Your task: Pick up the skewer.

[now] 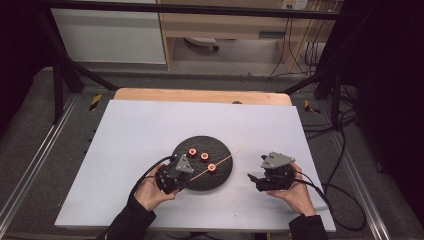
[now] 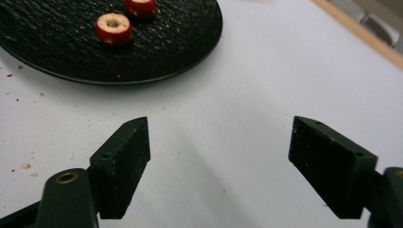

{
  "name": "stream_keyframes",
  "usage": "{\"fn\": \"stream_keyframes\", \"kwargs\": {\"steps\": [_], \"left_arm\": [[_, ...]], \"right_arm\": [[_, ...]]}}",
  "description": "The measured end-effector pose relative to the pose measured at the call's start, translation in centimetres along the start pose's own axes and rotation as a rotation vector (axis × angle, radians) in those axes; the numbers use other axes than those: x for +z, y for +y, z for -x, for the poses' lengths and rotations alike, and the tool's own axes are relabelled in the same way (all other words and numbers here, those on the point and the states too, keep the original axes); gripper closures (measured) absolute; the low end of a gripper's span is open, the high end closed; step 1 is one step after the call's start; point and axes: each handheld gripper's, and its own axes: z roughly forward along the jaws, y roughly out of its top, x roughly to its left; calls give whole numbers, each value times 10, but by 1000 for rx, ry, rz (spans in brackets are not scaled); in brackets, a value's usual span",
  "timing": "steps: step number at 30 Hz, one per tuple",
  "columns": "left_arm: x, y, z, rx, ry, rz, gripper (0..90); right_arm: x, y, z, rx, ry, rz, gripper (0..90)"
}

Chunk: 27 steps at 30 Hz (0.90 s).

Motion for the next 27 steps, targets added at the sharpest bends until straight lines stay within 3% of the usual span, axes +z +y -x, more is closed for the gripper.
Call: {"fn": "stream_keyframes", "kwargs": {"steps": [1,2,3,4,9,12,17,27], "left_arm": [[0,0,0,0,0,0,886],[-2,-7,0,-26,12,31,886],[-2,-7,0,-26,12,31,886],[-4,-14,0,-46,20,52,886],[-8,-27,-2,-104,34,98,886],[-12,-38,-6,-157,60,147,886],[-13,-49,-8,-195,67,196,886],[-19,-65,-11,-230,84,252,885]], "right_arm": [[1,-1,1,18,3,-6,197],[1,-2,2,46,10,-13,192],[1,-2,2,46,10,-13,192],[1,-3,3,92,5,-14,159],[1,-1,5,154,9,-9,126],[4,2,6,203,26,-18,90],[9,11,5,284,80,-34,39],[19,38,-7,282,137,-24,6]]}}
